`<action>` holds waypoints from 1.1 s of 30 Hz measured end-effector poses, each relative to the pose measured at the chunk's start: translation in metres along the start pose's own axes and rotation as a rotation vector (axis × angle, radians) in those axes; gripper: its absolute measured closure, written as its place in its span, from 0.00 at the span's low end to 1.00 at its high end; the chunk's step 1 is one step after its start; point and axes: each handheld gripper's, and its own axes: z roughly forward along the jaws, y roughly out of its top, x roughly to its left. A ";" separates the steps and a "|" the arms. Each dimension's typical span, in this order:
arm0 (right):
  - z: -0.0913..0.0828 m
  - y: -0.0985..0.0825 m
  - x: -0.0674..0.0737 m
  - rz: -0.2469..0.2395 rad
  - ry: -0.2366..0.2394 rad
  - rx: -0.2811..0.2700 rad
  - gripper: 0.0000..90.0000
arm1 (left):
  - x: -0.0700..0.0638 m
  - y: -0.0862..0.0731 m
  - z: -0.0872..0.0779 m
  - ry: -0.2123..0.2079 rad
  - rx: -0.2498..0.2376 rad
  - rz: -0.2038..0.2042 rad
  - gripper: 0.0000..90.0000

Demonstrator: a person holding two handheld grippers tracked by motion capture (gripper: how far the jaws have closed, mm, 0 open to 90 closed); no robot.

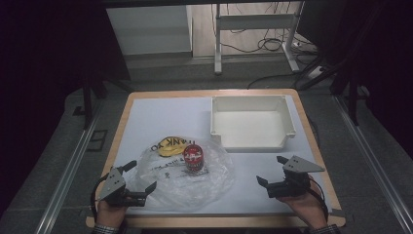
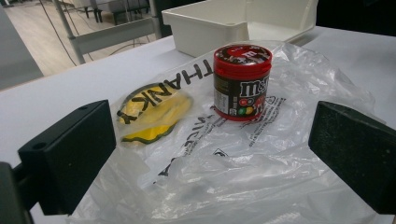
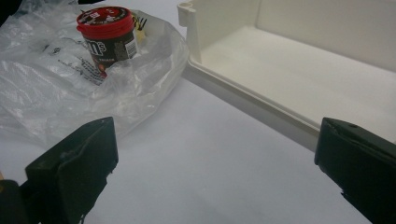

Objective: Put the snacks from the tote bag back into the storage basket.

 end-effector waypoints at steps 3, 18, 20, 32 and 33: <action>0.002 0.001 0.003 -0.022 -0.022 0.008 0.01 | 0.000 0.000 0.000 0.000 0.000 0.001 0.01; 0.013 0.006 0.009 -0.006 0.040 0.011 0.03 | -0.001 0.000 0.000 0.003 0.000 0.006 0.01; 0.013 0.007 0.010 -0.005 0.047 0.013 0.03 | -0.001 0.000 0.000 0.003 -0.001 0.006 0.01; 0.019 0.014 0.015 -0.019 0.073 0.027 0.06 | -0.001 0.000 0.000 0.004 0.001 0.007 0.01; 0.019 0.014 0.015 -0.019 0.073 0.027 0.06 | -0.001 0.000 0.000 0.003 0.001 0.006 0.01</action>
